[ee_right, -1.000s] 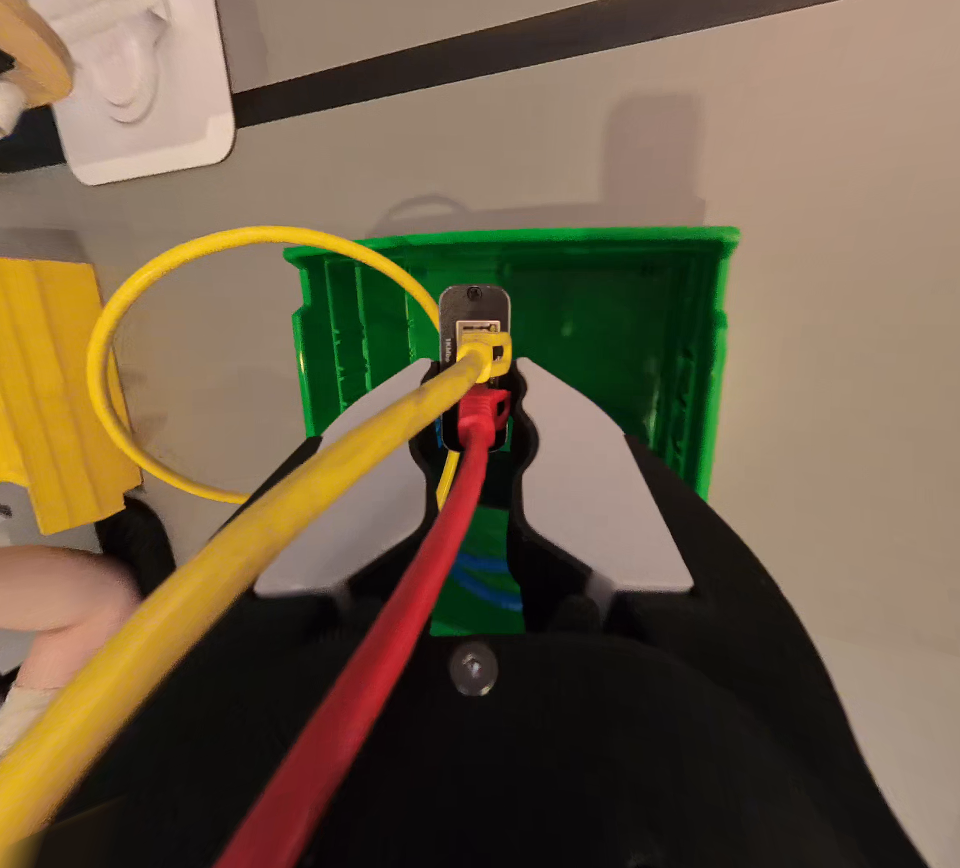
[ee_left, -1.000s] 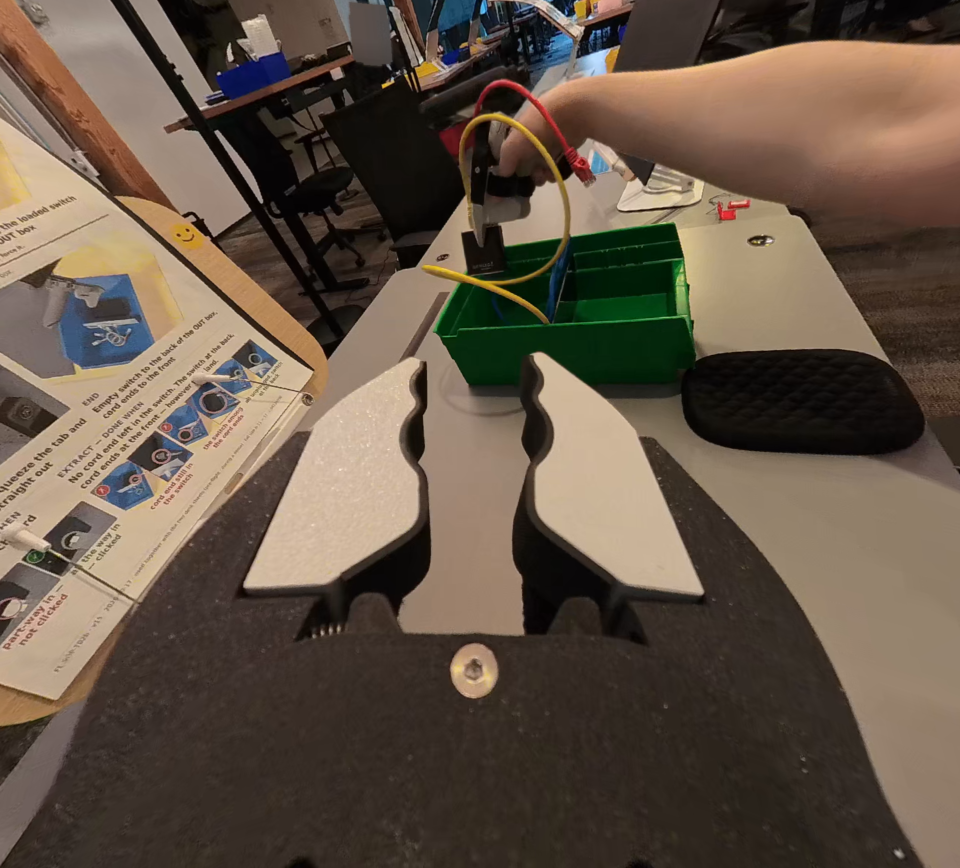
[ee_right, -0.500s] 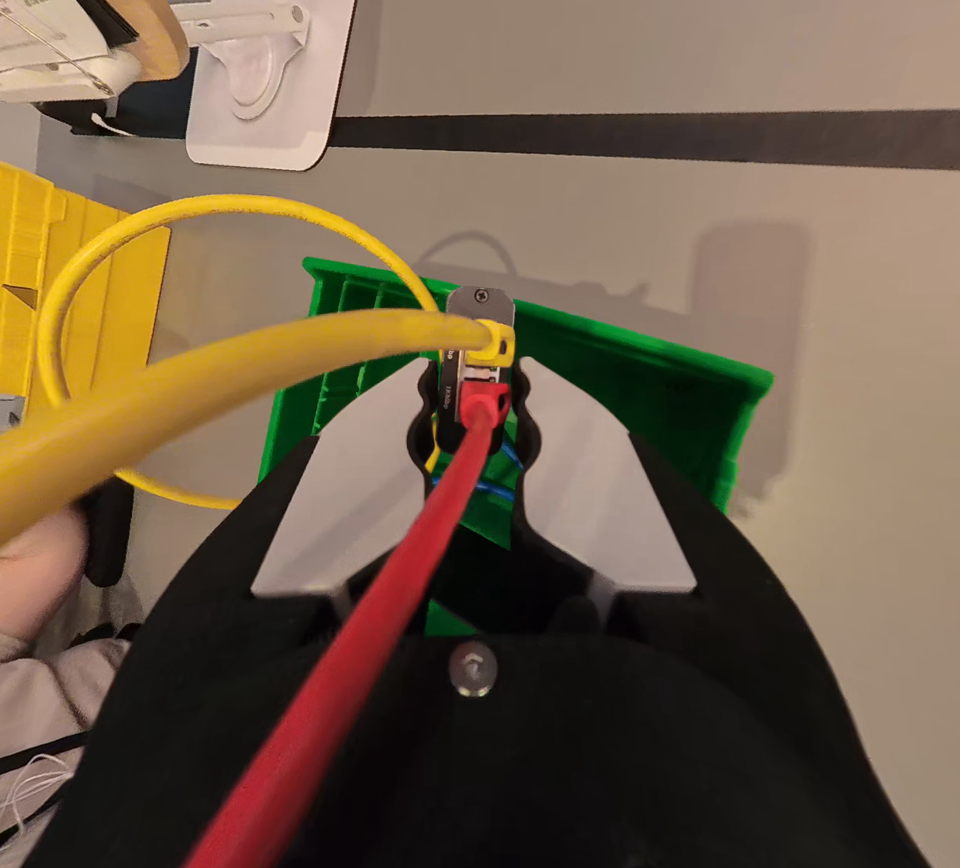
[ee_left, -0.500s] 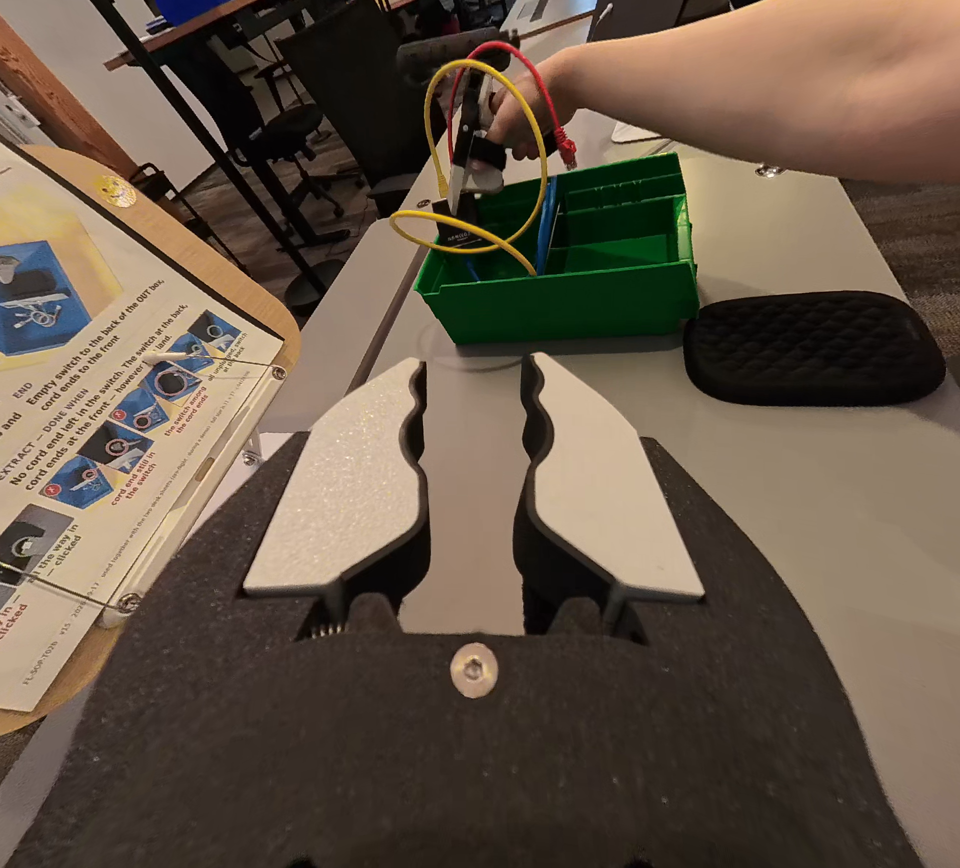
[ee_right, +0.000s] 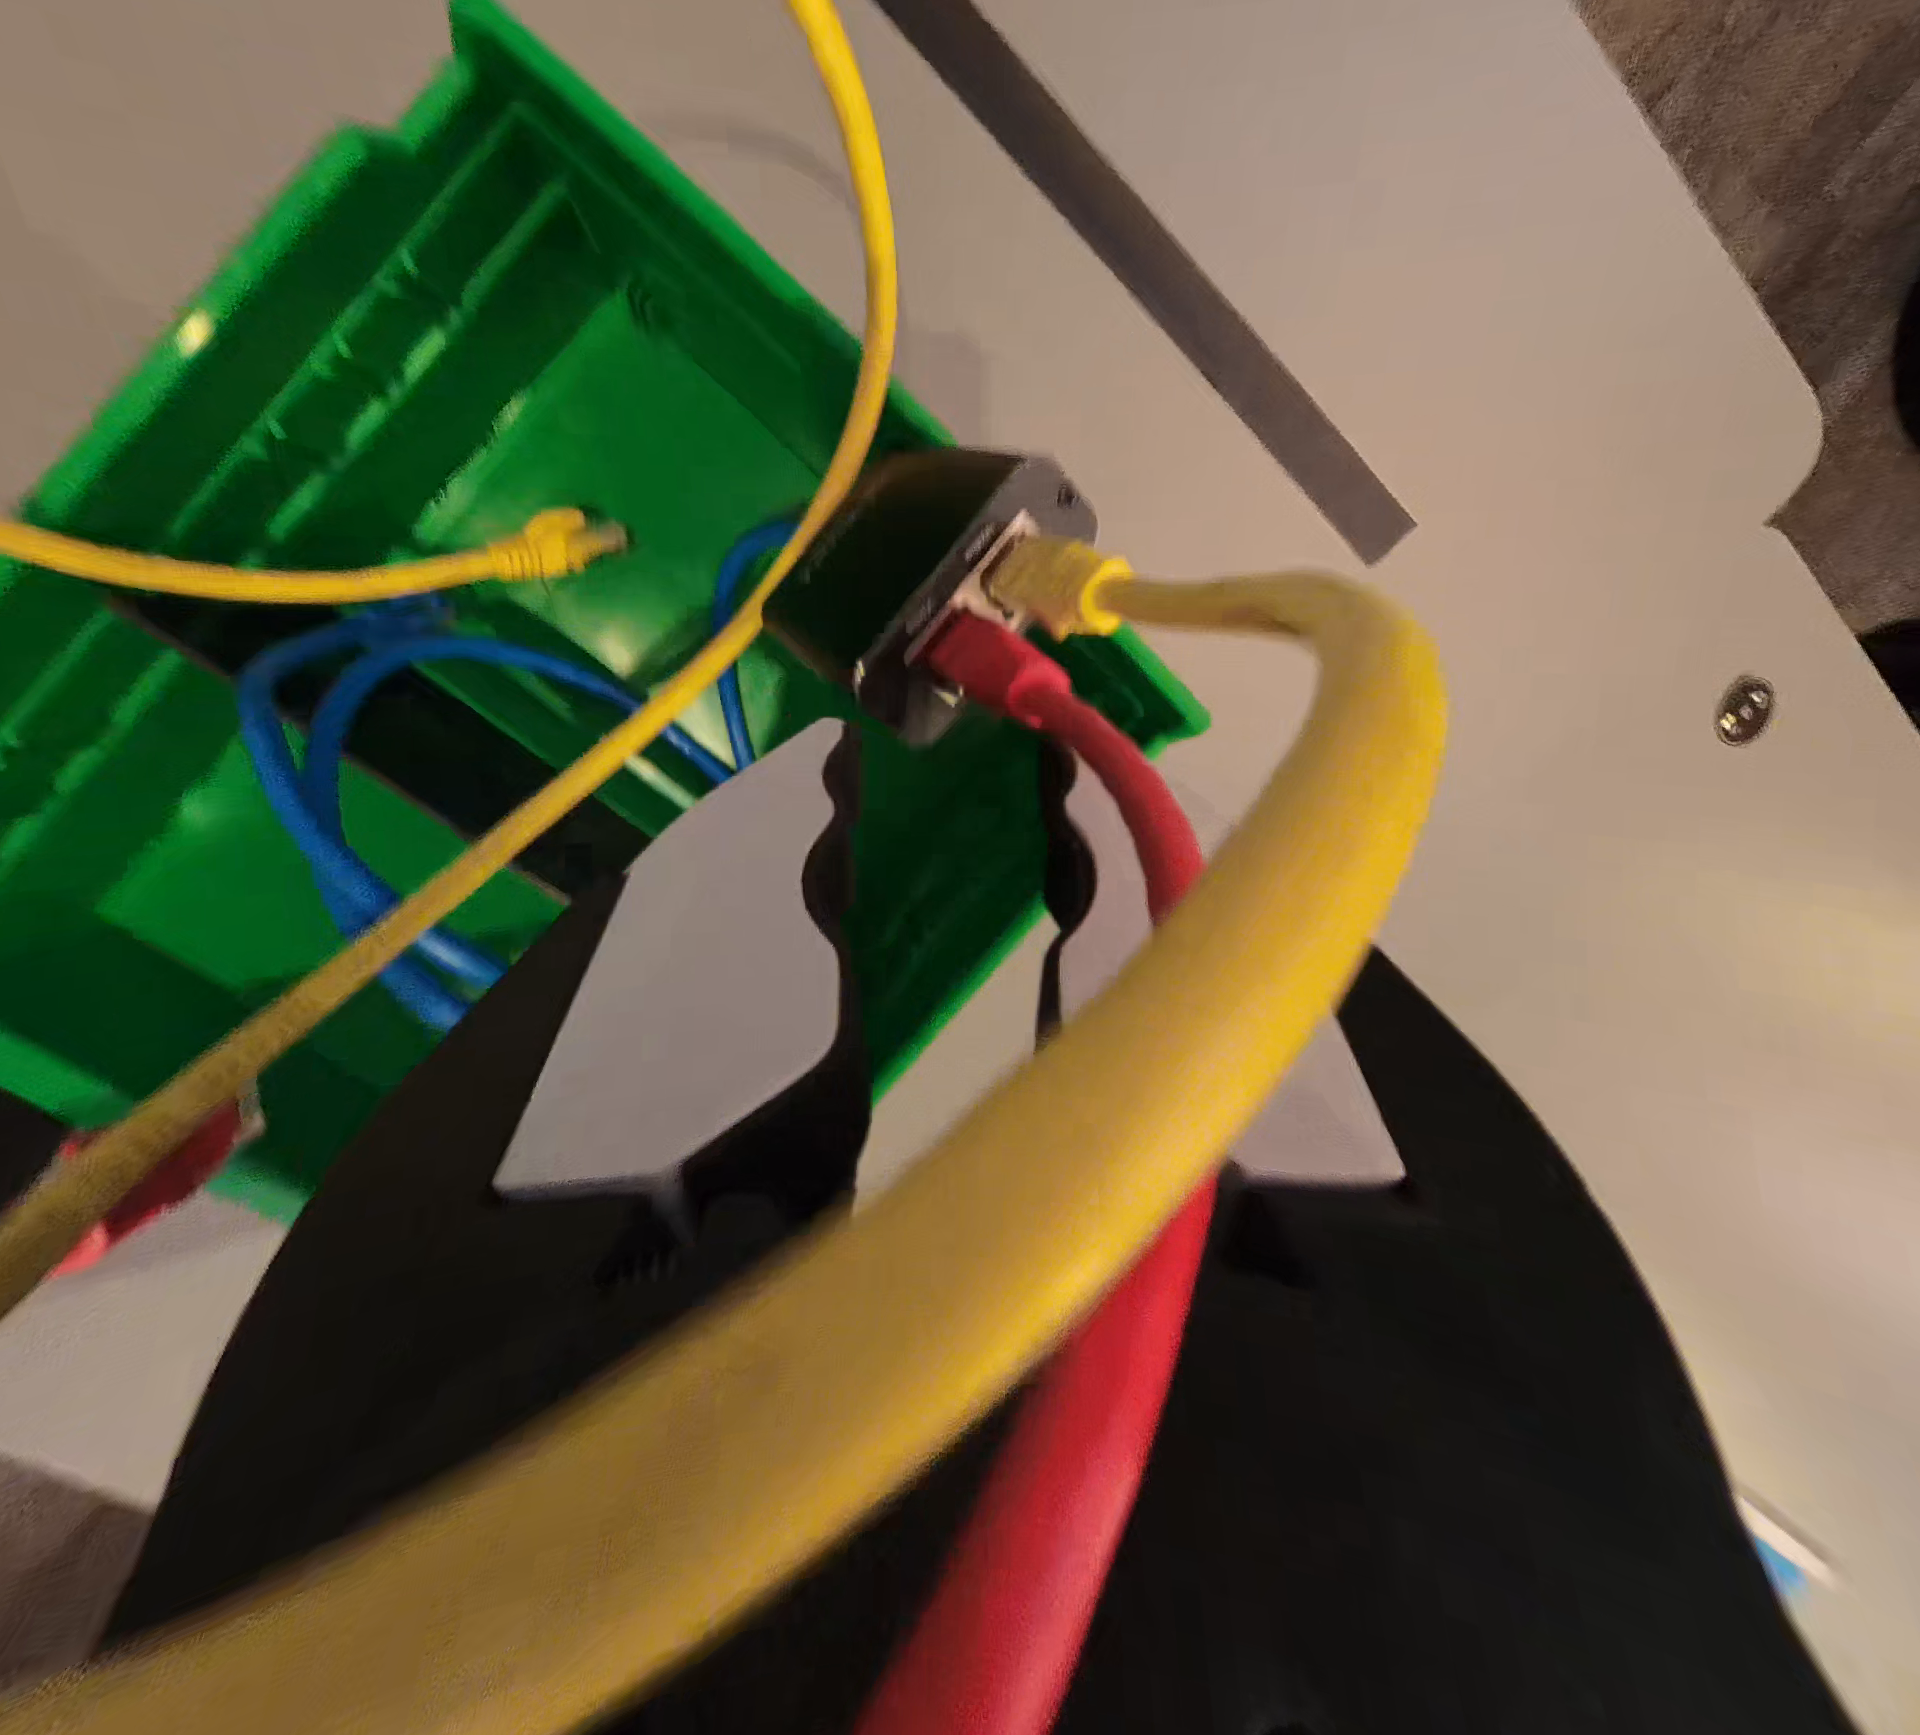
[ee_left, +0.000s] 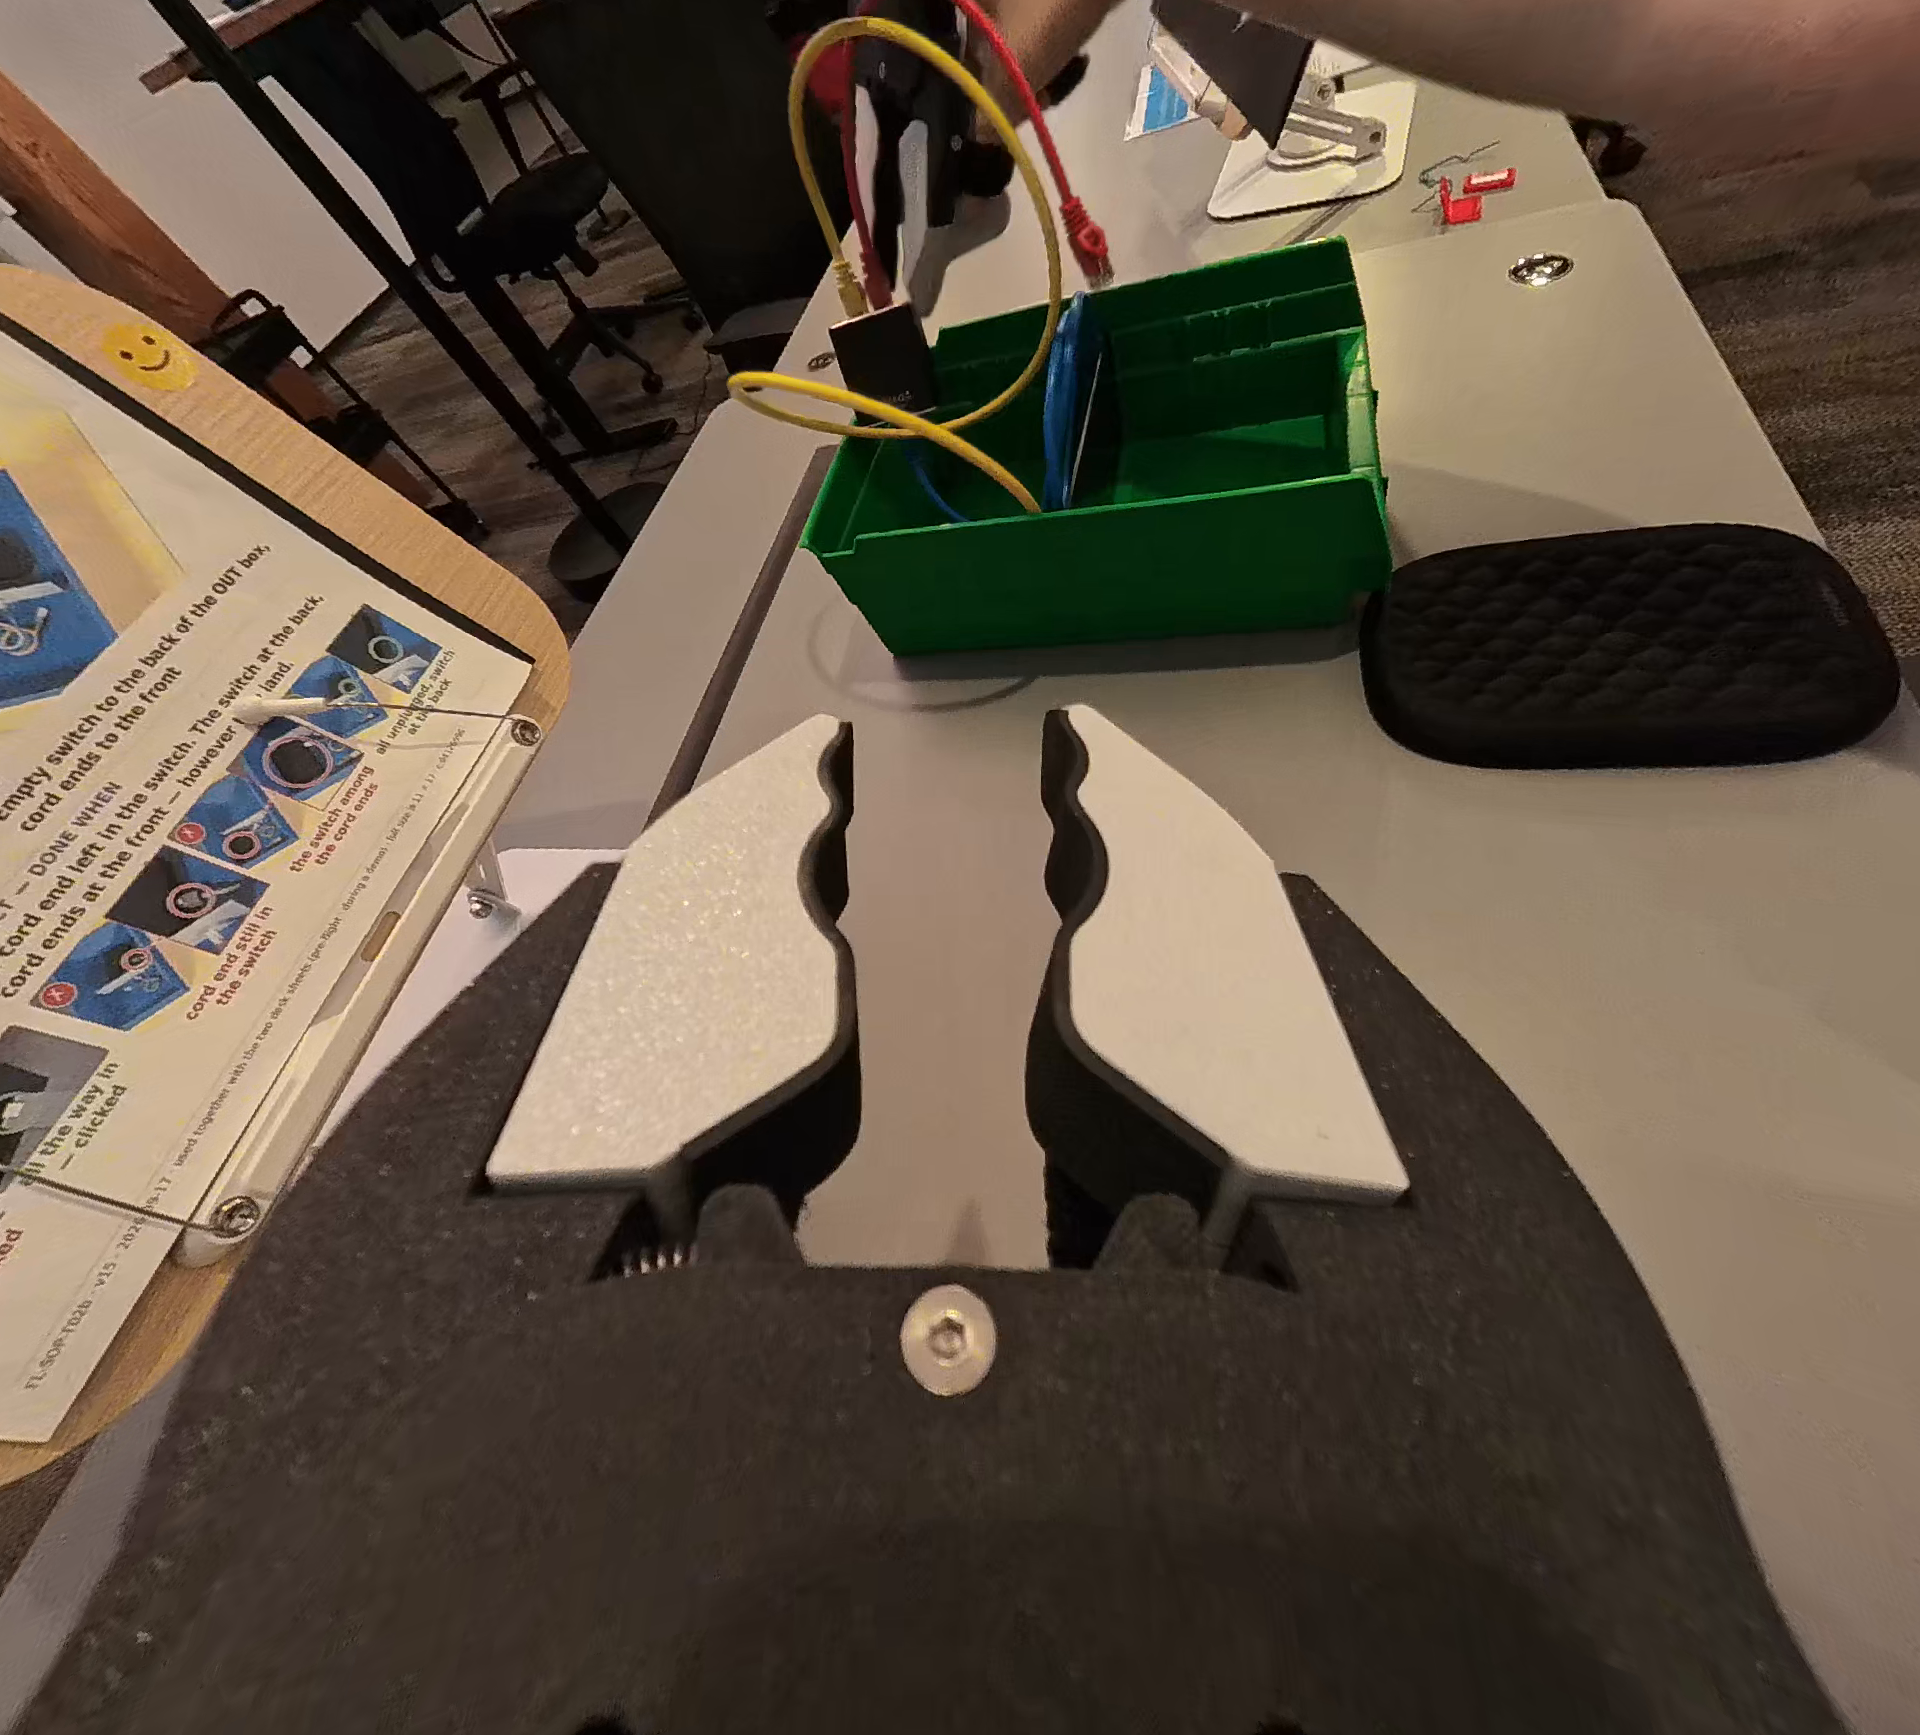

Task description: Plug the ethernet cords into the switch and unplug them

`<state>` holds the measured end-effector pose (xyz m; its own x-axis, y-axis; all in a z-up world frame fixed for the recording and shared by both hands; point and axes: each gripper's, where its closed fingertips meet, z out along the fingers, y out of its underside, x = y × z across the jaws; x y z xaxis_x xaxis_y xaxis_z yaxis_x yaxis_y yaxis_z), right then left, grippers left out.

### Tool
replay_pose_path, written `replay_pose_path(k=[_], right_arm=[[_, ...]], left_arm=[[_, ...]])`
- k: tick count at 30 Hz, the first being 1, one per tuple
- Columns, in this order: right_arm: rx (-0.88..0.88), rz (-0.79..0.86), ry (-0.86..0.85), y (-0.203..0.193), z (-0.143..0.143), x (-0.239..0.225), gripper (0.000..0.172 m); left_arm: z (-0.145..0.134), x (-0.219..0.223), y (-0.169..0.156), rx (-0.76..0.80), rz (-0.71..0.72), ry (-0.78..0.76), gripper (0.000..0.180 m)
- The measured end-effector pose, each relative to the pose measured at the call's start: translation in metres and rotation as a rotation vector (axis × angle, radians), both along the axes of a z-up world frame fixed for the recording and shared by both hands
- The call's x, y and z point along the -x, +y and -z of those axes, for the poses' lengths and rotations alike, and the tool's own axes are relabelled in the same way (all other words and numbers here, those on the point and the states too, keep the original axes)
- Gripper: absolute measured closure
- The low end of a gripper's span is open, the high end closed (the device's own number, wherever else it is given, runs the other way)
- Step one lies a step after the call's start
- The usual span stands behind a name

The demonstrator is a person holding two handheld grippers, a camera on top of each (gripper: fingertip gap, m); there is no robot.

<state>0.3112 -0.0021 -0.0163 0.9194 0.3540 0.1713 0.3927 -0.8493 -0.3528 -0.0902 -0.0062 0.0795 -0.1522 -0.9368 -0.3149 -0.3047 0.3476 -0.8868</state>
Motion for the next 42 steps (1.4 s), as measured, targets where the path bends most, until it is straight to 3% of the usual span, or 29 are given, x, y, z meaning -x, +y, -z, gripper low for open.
replay_pose_path(k=[3,7,12,14,15,17,20,22,25,28,31,33,36,38,40,42], right_arm=[[0.117,-0.018,-0.063,-0.014,0.001,-0.002,0.139],[0.269,0.117,-0.158,-0.038,0.002,-0.026,0.147],[0.270,0.437,-0.238,-0.058,0.001,-0.073,0.154],[0.208,0.608,-0.227,-0.066,0.001,-0.093,0.167],[0.116,0.704,-0.164,-0.064,0.000,-0.099,0.170],[-0.147,0.815,0.183,-0.041,-0.005,-0.090,0.170],[-0.502,0.703,0.843,-0.009,-0.043,-0.058,0.171],[-0.564,0.680,1.002,-0.015,-0.051,-0.059,0.161],[-0.599,0.618,0.923,-0.028,-0.059,-0.057,0.141],[-0.705,0.543,0.811,-0.032,-0.098,-0.038,0.125],[-0.801,0.591,0.675,-0.035,-0.140,-0.015,0.116],[-0.769,0.602,0.537,-0.034,-0.150,0.005,0.109],[-0.586,0.596,0.268,-0.028,-0.136,0.027,0.096],[-0.441,0.606,0.124,-0.029,-0.116,0.029,0.099],[-0.314,0.585,0.081,-0.030,-0.097,0.032,0.136],[-0.195,0.561,0.084,-0.036,-0.077,0.033,0.161]], left_arm=[[0.002,0.000,0.001,-0.004,-0.002,0.009,0.146],[0.003,-0.001,0.002,0.003,-0.005,0.011,0.146],[0.004,0.000,0.002,-0.011,-0.013,0.023,0.146],[0.004,0.000,0.002,-0.012,-0.018,0.022,0.146],[0.004,0.000,0.003,-0.011,-0.018,0.024,0.146],[0.006,0.000,0.004,-0.014,-0.022,0.031,0.146],[0.009,0.000,0.006,-0.017,-0.030,0.044,0.146],[0.010,0.000,0.007,-0.018,-0.033,0.050,0.146],[0.011,-0.001,0.007,-0.021,-0.032,0.055,0.146],[0.013,-0.003,0.007,-0.018,-0.034,0.061,0.146],[0.018,-0.006,0.008,-0.019,-0.043,0.081,0.147],[0.023,-0.009,0.007,-0.026,-0.047,0.102,0.147],[0.032,-0.013,0.007,-0.053,-0.061,0.147,0.147],[0.037,-0.014,0.006,-0.073,-0.066,0.174,0.147],[0.038,-0.016,0.003,-0.076,-0.060,0.177,0.147],[0.036,-0.019,-0.002,-0.064,-0.043,0.163,0.148]])
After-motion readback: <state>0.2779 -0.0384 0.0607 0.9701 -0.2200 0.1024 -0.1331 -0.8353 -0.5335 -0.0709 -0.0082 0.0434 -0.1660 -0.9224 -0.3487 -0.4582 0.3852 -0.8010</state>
